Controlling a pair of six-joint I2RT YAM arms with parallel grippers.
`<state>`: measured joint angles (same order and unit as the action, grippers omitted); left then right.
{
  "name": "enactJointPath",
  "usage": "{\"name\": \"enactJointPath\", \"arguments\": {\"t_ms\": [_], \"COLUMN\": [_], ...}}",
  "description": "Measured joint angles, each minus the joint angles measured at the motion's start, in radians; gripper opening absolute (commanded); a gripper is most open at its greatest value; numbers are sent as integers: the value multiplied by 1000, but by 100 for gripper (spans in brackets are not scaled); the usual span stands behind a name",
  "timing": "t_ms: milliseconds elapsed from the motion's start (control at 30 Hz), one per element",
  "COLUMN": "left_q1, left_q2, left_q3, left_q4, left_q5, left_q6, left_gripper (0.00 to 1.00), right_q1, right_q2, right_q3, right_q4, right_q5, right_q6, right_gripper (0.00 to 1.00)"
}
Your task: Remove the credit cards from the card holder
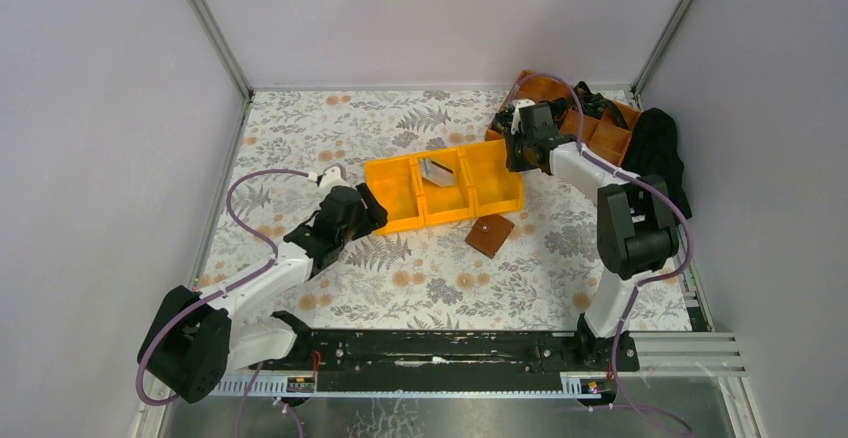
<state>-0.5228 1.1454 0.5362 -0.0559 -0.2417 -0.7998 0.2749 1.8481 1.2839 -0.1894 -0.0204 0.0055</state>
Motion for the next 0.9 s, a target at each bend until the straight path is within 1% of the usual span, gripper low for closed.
{"name": "enactJointPath", "arguments": {"t_ms": [167,200,267,333,433,467,567,700,800,900], "left_q1": [0,0,0,0,0,0,0,0,0,0], "left_q2": [0,0,0,0,0,0,0,-2,-13,-31], "left_q3": [0,0,0,0,0,0,-3,-9,-13,-17], "left_q4": [1,2,3,3,3,3,3,4,4,5], "left_q5": [0,0,0,0,0,0,0,0,1,3], "left_q6": [0,0,0,0,0,0,0,0,1,2], "left_gripper": [73,73,73,73,73,73,73,73,73,73], "right_q1": [0,0,0,0,0,0,0,0,0,10], "right_q2": [-64,-75,-90,-99,-121,-129,-174,-249,-321,-416], "right_q3": [-70,-82,-100,-110,-126,-130,-146,-168,-203,-274], "right_q4": [5,8,13,16,23,25,26,38,51,76], "right_q5": [0,0,0,-1,-7,-8,-13,-23,-26,-26], "right_q6": [32,37,44,50,52,56,56,60,71,92], "right_gripper": [7,10,30,44,60,63,69,71,71,64]}}
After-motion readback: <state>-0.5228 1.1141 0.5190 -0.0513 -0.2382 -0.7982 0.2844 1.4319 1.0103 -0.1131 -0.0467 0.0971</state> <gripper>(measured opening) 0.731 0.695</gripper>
